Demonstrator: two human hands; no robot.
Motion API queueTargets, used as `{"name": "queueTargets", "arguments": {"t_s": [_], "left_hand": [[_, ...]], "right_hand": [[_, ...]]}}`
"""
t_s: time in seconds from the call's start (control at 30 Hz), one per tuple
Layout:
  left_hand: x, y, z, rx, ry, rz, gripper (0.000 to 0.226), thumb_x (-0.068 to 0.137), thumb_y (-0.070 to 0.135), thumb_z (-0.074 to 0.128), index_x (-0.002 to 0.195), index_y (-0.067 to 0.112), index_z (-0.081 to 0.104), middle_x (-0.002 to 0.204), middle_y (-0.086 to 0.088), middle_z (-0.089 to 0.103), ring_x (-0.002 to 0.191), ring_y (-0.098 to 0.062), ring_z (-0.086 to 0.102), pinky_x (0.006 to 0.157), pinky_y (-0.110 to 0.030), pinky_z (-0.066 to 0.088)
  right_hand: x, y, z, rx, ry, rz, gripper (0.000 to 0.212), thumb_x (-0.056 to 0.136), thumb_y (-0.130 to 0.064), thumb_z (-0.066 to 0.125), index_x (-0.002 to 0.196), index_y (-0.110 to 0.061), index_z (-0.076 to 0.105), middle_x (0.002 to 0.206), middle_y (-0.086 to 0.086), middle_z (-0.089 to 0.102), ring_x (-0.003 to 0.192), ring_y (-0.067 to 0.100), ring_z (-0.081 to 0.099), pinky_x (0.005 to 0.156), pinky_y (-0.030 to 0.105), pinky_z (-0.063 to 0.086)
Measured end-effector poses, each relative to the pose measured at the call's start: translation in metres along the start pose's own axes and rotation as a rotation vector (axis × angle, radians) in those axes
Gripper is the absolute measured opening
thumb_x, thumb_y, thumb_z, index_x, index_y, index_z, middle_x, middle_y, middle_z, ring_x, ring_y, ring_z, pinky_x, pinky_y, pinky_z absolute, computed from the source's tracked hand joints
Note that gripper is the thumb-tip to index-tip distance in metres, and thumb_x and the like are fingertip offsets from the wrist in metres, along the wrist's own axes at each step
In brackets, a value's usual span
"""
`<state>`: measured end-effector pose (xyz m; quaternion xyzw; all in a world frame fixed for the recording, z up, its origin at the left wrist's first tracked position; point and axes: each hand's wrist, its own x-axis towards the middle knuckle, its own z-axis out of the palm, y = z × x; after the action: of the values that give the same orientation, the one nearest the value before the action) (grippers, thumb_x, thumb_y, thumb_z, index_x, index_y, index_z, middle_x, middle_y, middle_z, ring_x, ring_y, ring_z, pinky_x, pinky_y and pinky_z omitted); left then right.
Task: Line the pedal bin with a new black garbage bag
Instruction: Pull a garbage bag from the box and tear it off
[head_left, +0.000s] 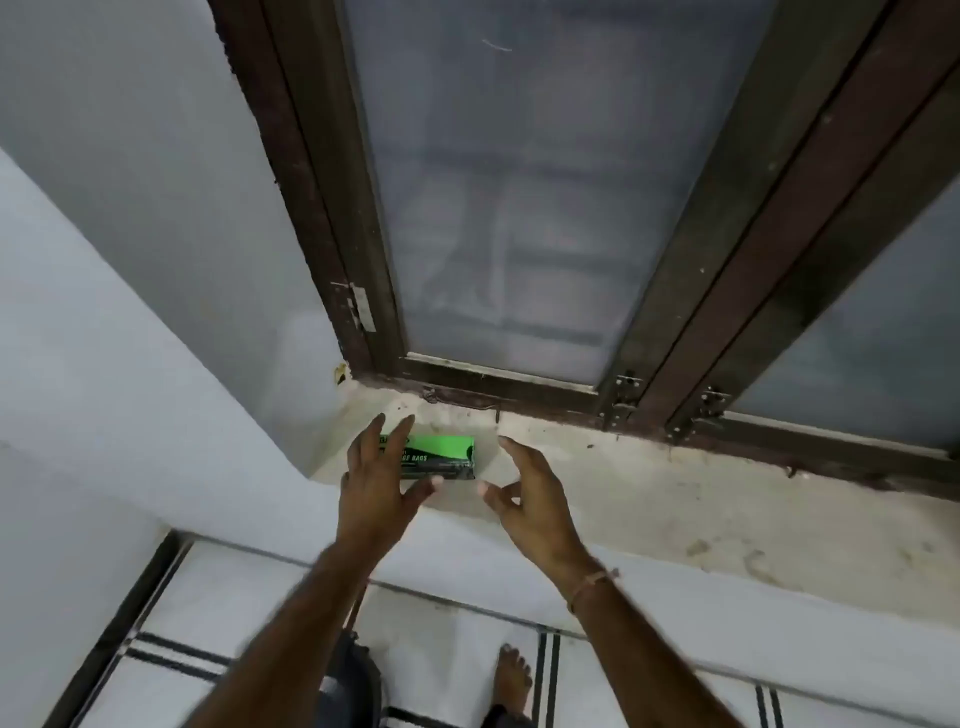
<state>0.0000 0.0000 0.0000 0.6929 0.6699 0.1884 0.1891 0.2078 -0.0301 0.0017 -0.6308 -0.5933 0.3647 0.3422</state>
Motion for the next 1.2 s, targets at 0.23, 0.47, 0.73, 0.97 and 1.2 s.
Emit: {"name": "queueTargets", "arguments": {"t_s": [0.23, 0.47, 0.73, 0.97, 1.2], "left_hand": [[0.025, -0.009, 0.01, 0.0, -0.071, 0.008, 0.062, 0.08, 0.032, 0.083, 0.137, 0.025, 0.062, 0.143, -0.008, 0.053, 0.132, -0.032, 0.045, 0.097, -0.043, 0.052], [0.02, -0.011, -0.005, -0.284, -0.057, 0.124, 0.067, 0.078, 0.073, 0.063, 0.126, 0.026, 0.066, 0.12, 0.003, 0.061, 0.107, -0.019, 0.057, 0.088, -0.024, 0.047], [0.015, 0.008, -0.026, -0.514, -0.006, 0.06, 0.049, 0.074, 0.051, 0.075, 0.117, 0.03, 0.065, 0.113, 0.008, 0.065, 0.105, -0.006, 0.062, 0.089, -0.023, 0.052], [0.023, 0.0, -0.043, -0.52, -0.136, 0.129, 0.047, 0.073, 0.046, 0.079, 0.116, 0.03, 0.068, 0.112, 0.006, 0.065, 0.105, -0.014, 0.065, 0.088, -0.027, 0.056], [0.03, 0.003, -0.049, -0.647, -0.146, 0.119, 0.052, 0.068, 0.048, 0.08, 0.116, 0.03, 0.07, 0.116, 0.012, 0.066, 0.109, -0.008, 0.065, 0.091, -0.022, 0.054]], "right_hand": [[0.052, 0.012, 0.009, -0.105, -0.207, -0.049, 0.072, 0.084, -0.036, 0.085, 0.146, -0.019, 0.054, 0.145, 0.001, 0.058, 0.124, 0.022, 0.063, 0.102, 0.036, 0.055], [0.047, 0.007, -0.004, 0.183, -0.177, -0.038, 0.052, 0.08, -0.031, 0.089, 0.122, -0.025, 0.058, 0.118, -0.018, 0.068, 0.103, -0.001, 0.067, 0.077, 0.012, 0.055], [0.047, -0.011, -0.012, 0.277, -0.099, -0.241, 0.039, 0.089, -0.026, 0.082, 0.123, -0.021, 0.064, 0.123, -0.008, 0.059, 0.115, 0.005, 0.062, 0.078, 0.018, 0.057], [0.051, -0.01, -0.022, 0.062, -0.277, -0.33, 0.055, 0.084, -0.042, 0.081, 0.128, -0.014, 0.066, 0.123, -0.005, 0.049, 0.114, 0.016, 0.06, 0.088, 0.028, 0.06], [0.043, -0.025, -0.029, 0.242, -0.02, -0.325, 0.04, 0.074, -0.028, 0.092, 0.096, -0.013, 0.062, 0.111, -0.001, 0.068, 0.103, 0.012, 0.067, 0.086, 0.026, 0.057]]}}
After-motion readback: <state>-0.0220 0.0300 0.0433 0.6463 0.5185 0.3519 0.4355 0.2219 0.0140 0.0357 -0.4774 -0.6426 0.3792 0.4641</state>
